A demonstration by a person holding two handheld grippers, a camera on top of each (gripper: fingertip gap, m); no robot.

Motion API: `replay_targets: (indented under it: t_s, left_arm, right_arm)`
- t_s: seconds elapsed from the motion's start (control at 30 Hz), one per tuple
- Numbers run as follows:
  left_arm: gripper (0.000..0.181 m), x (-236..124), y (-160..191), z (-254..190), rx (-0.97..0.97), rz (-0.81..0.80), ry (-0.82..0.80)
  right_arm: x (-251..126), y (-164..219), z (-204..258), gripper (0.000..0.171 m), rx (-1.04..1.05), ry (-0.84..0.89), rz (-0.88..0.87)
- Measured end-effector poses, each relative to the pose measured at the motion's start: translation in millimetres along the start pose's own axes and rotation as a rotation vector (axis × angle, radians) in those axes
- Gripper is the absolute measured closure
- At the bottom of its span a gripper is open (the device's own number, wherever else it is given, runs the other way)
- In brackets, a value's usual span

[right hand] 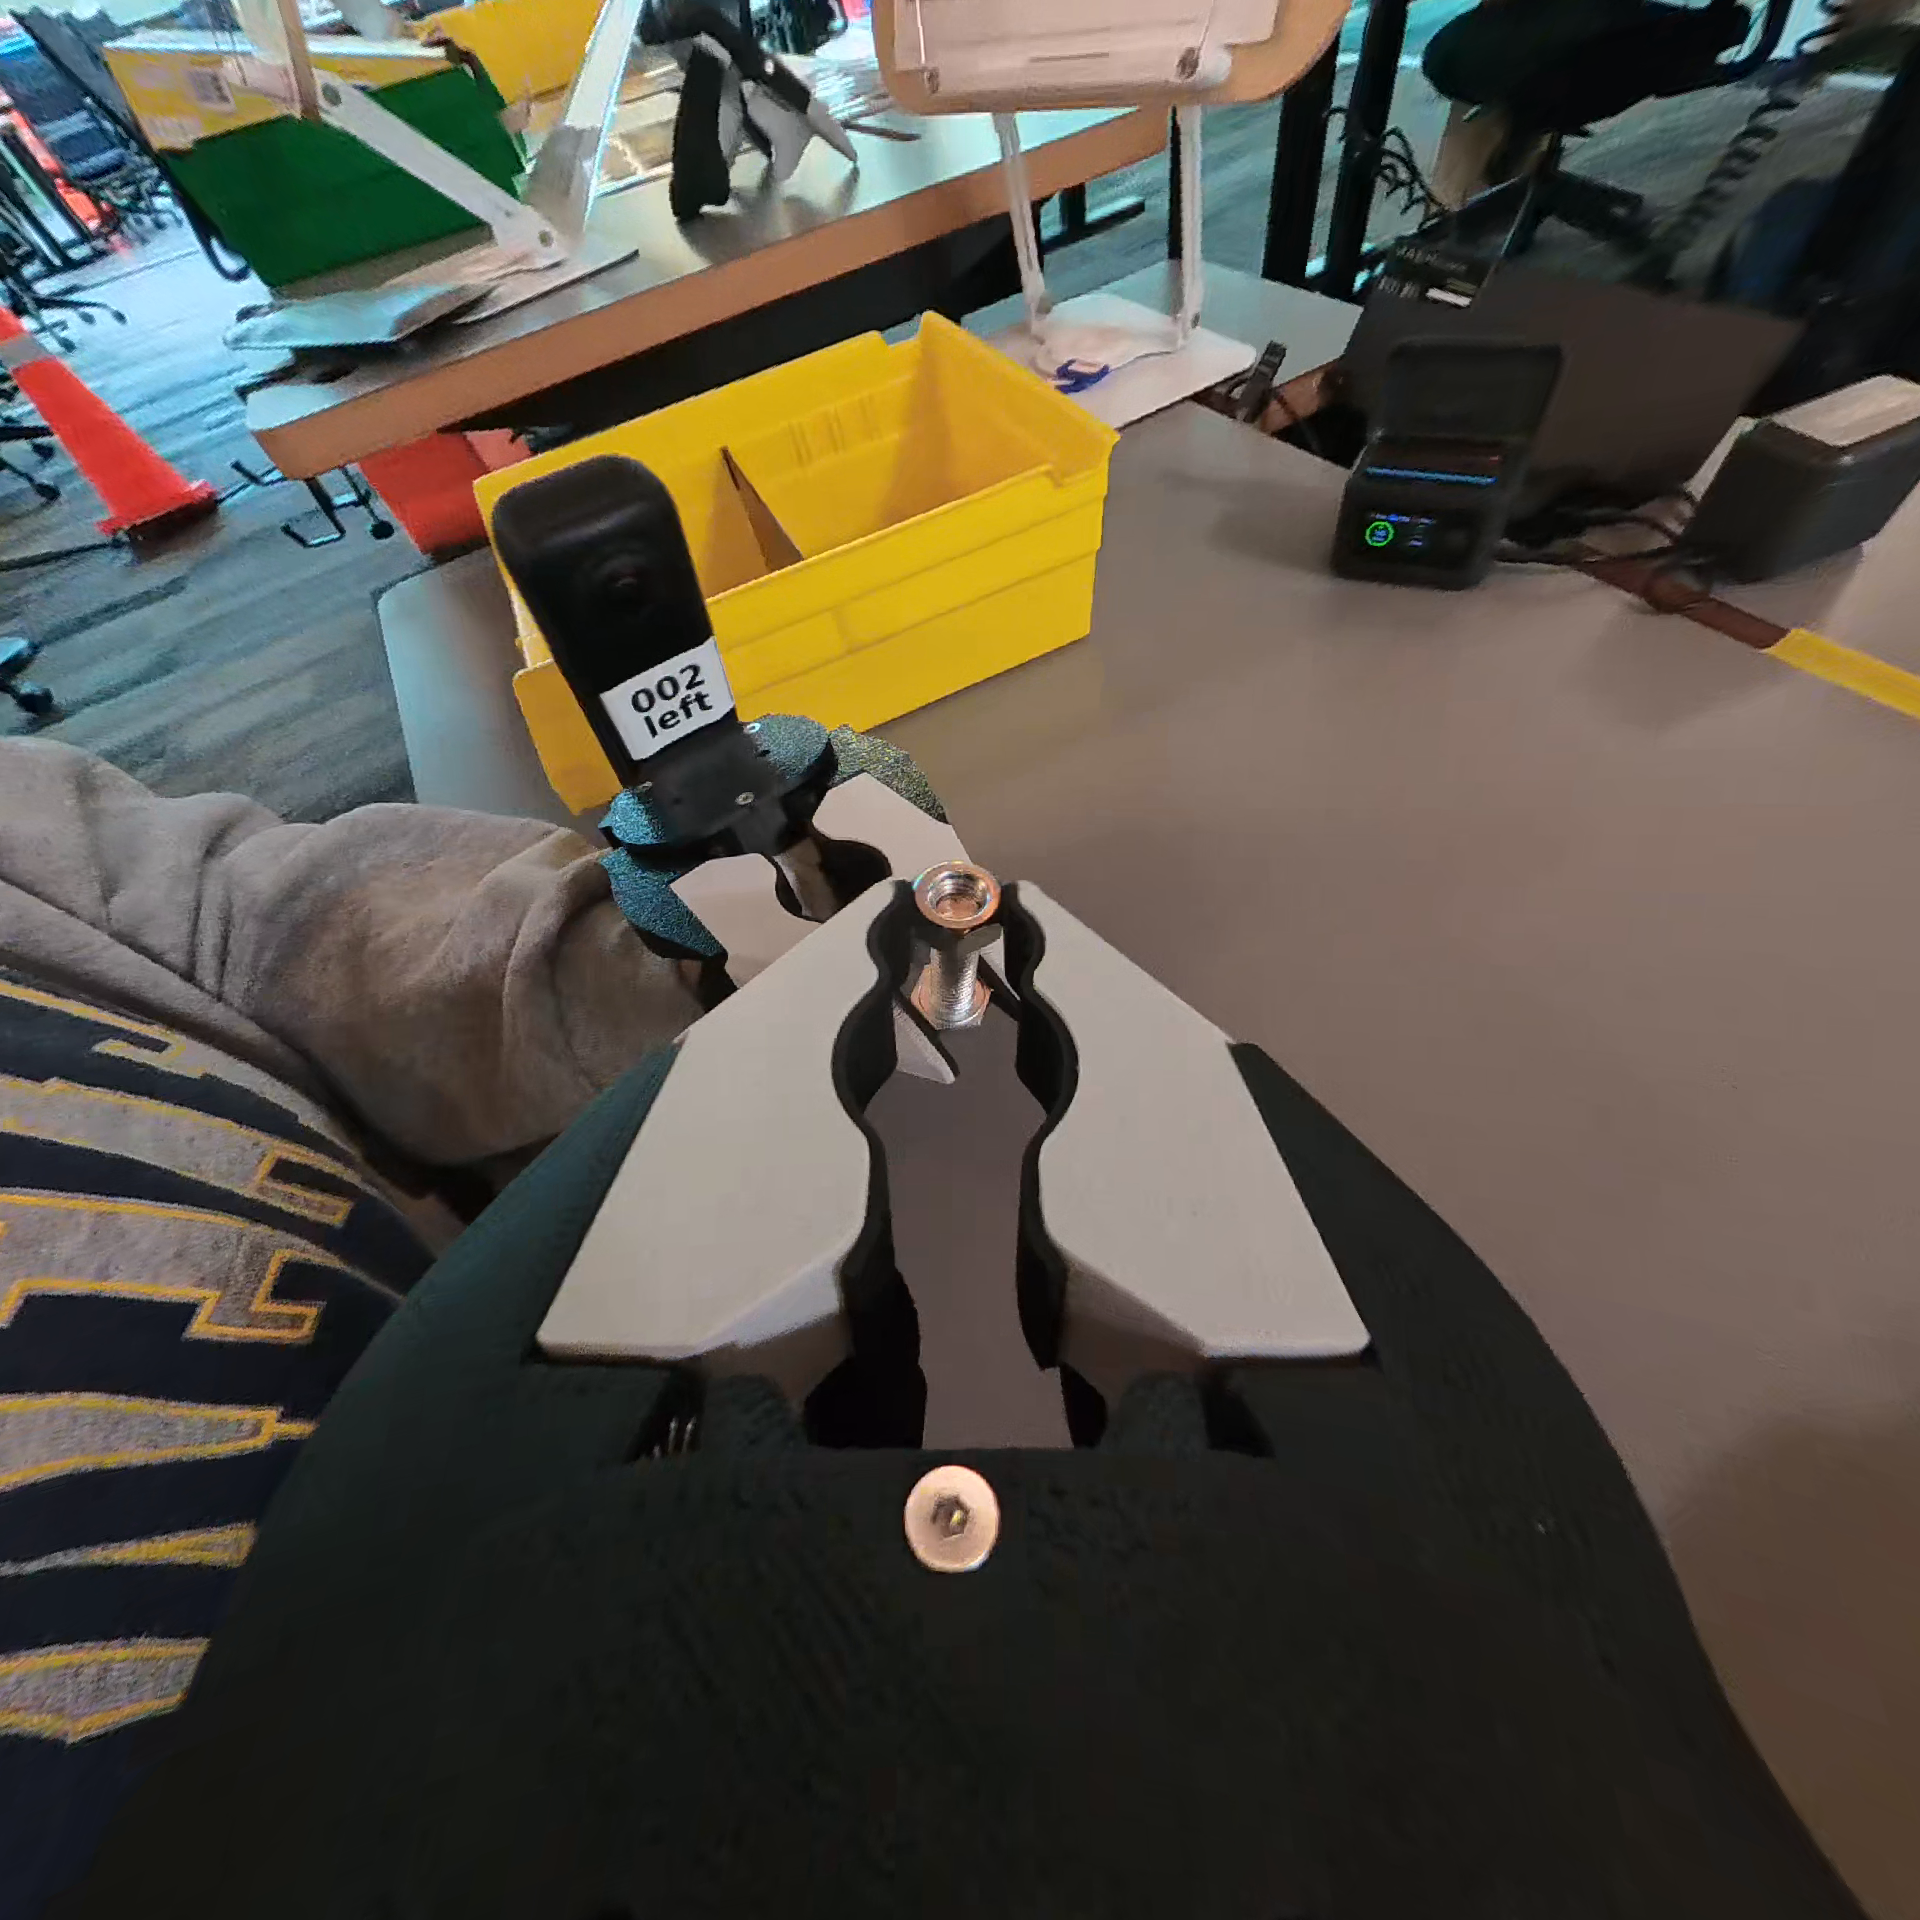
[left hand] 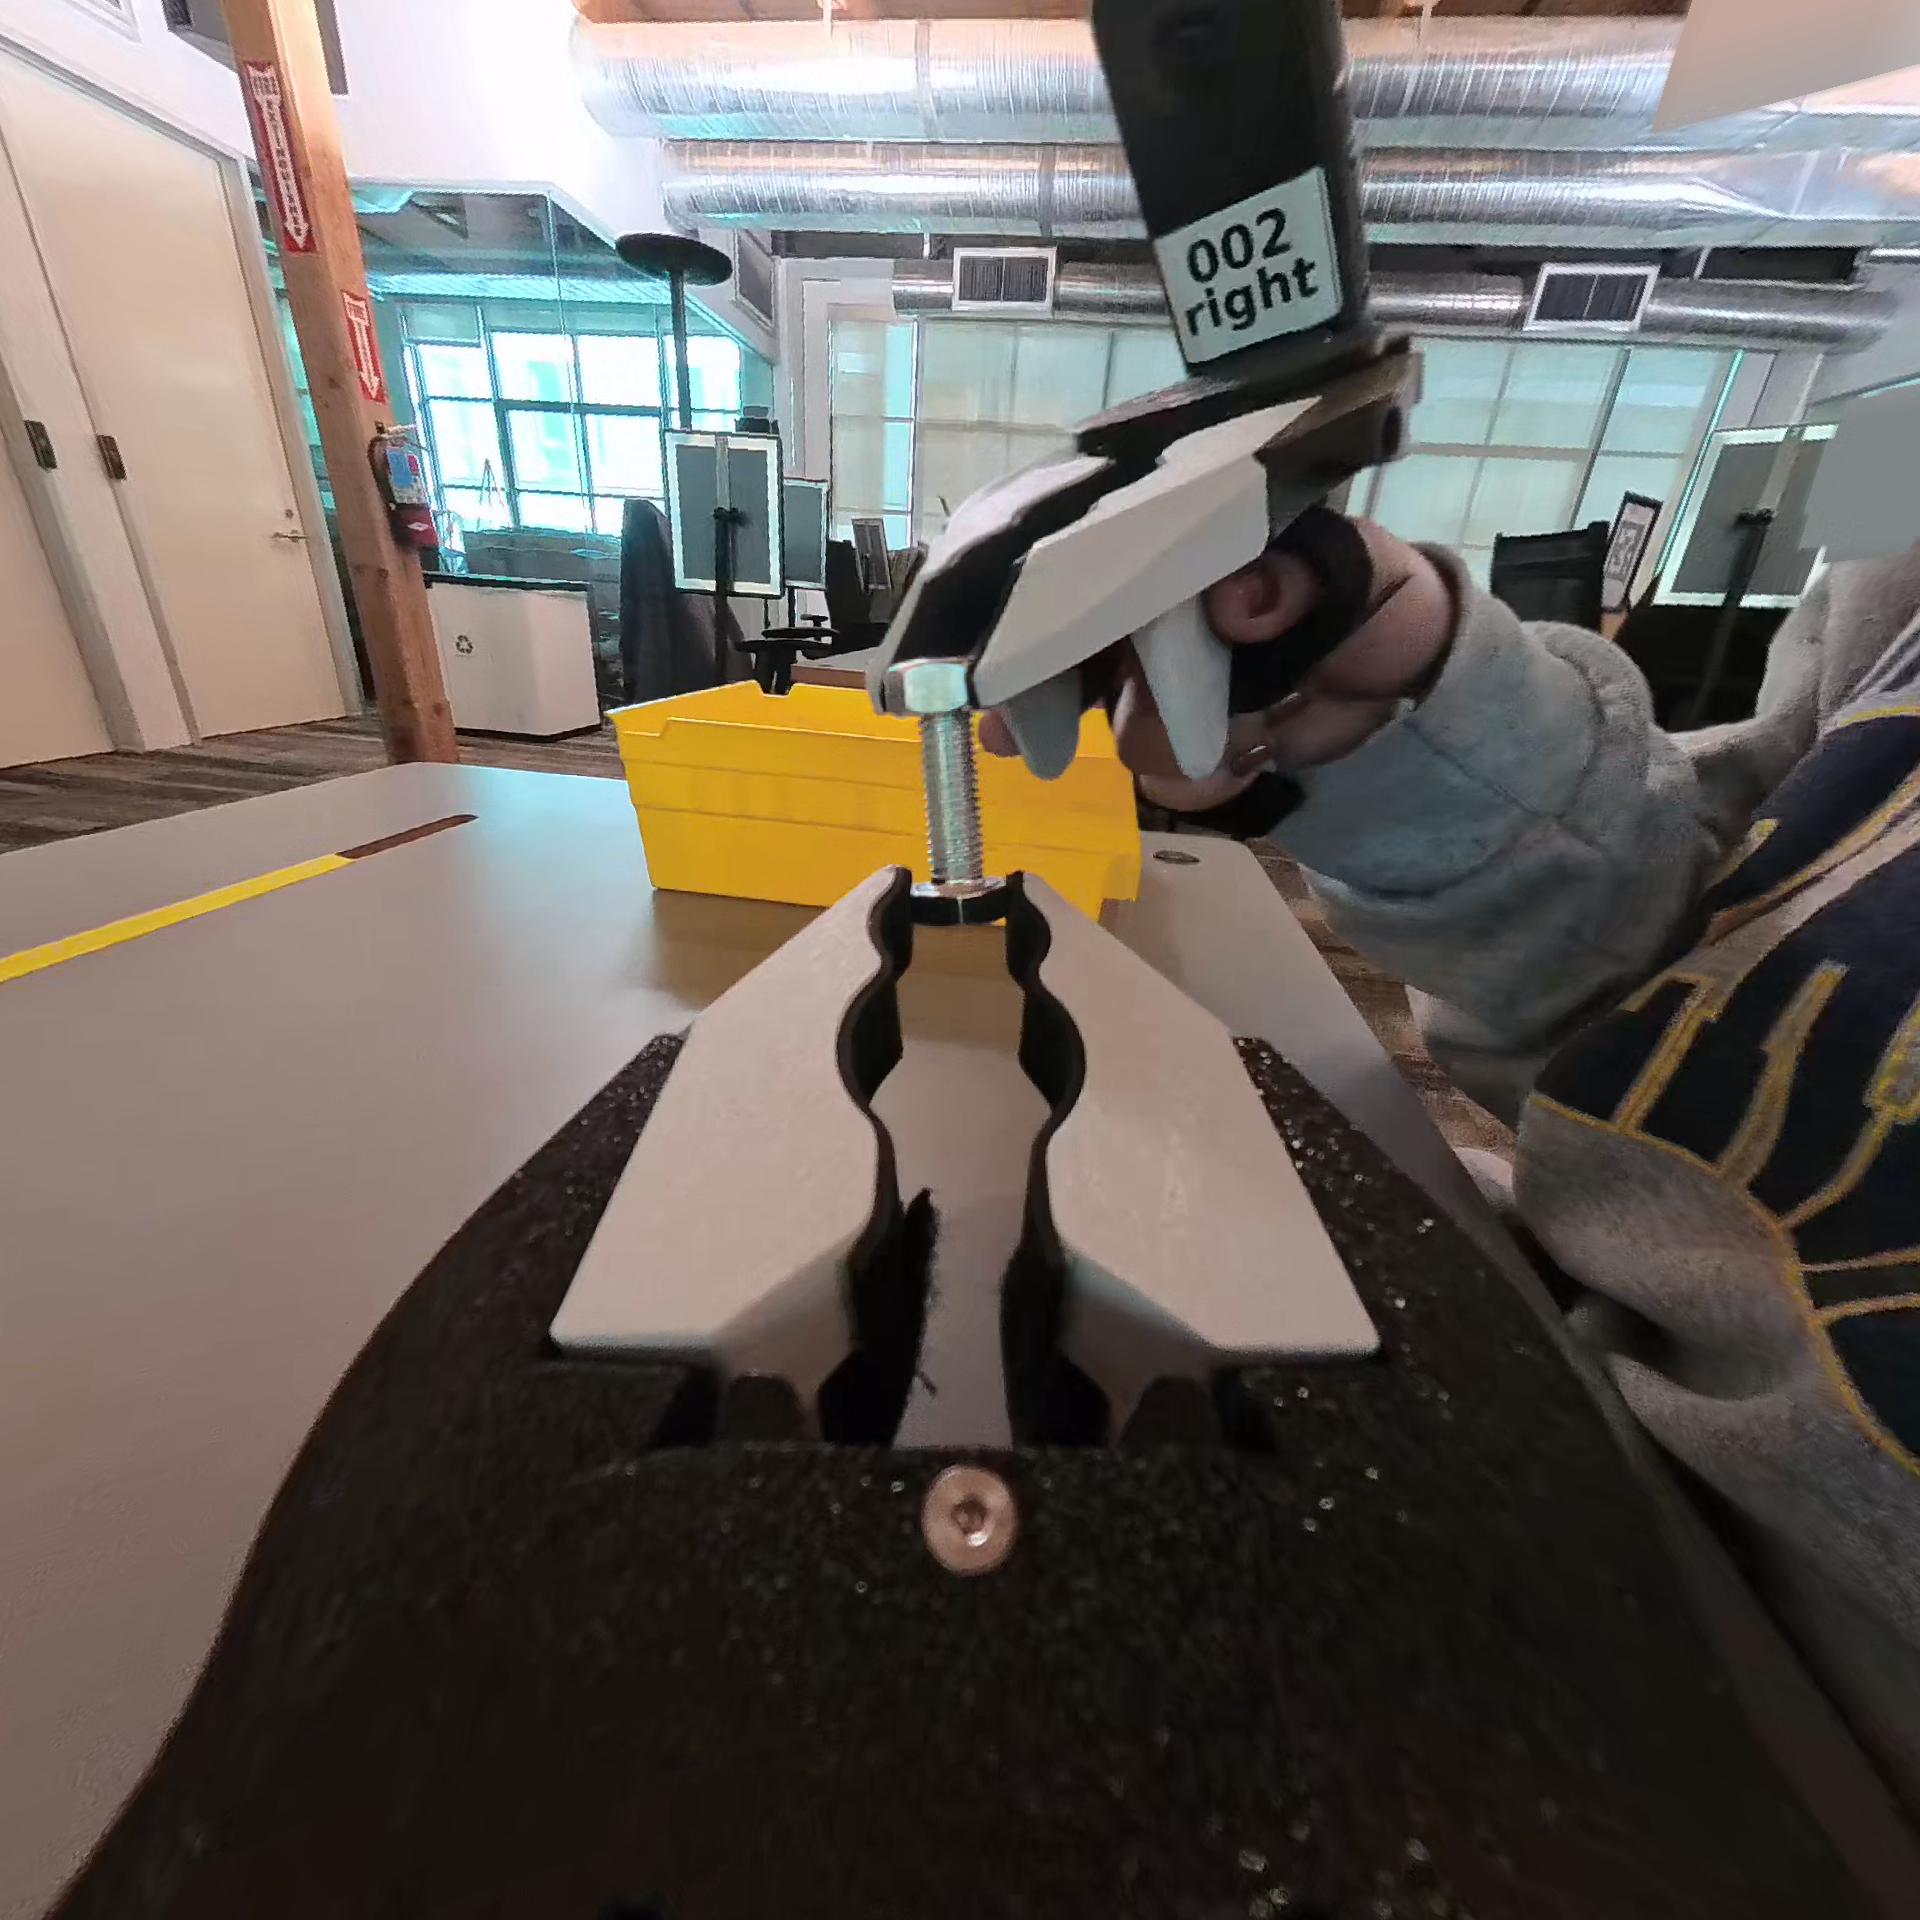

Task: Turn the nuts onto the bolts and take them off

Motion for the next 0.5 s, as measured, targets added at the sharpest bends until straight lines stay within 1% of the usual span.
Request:
replay_targets:
  t_s: [0.1, 0.13, 0.2, 0.3, 0.37, 0.43, 0.5]
  left_arm:
    - [0.166, 0, 0, 0, -0.001, 0.003, 0.002]
    - [0.166, 0, 0, 0, 0.001, -0.002, 0.003]
    - [0.166, -1, -2, 0, -0.003, -0.014, 0.002]
    - [0.166, -1, -3, 0, -0.012, -0.027, 0.009]
    - [0.166, -1, -3, -1, -0.015, -0.026, 0.019]
    - [0.166, 0, -2, -3, -0.015, -0.021, 0.031]
    - [0.165, 1, -2, -3, -0.015, -0.018, 0.034]
  right_arm:
    - [-1, 1, -1, 0.155, 0.011, -0.006, -0.025]
    - [-1, 0, -2, 0.146, 0.018, -0.005, -0.037]
    - [-2, -5, -2, 0.12, 0.007, -0.009, -0.103]
    - [-3, -15, 7, 0.099, -0.028, -0.07, -0.24]
    - [2, -15, 13, 0.087, -0.031, -0.114, -0.278]
    - [8, -13, 21, 0.083, -0.037, -0.159, -0.29]
    - [11, -12, 28, 0.083, -0.047, -0.197, -0.302]
Point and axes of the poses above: each gripper's, where its closed fingertips meet, x out along the fingers, y out of its underside, z = x × y across the jaws, the point moved 1 cm from there along -x, back along the fingers, and after that the axes turned 1 degree about y, right-handed, at the moved point
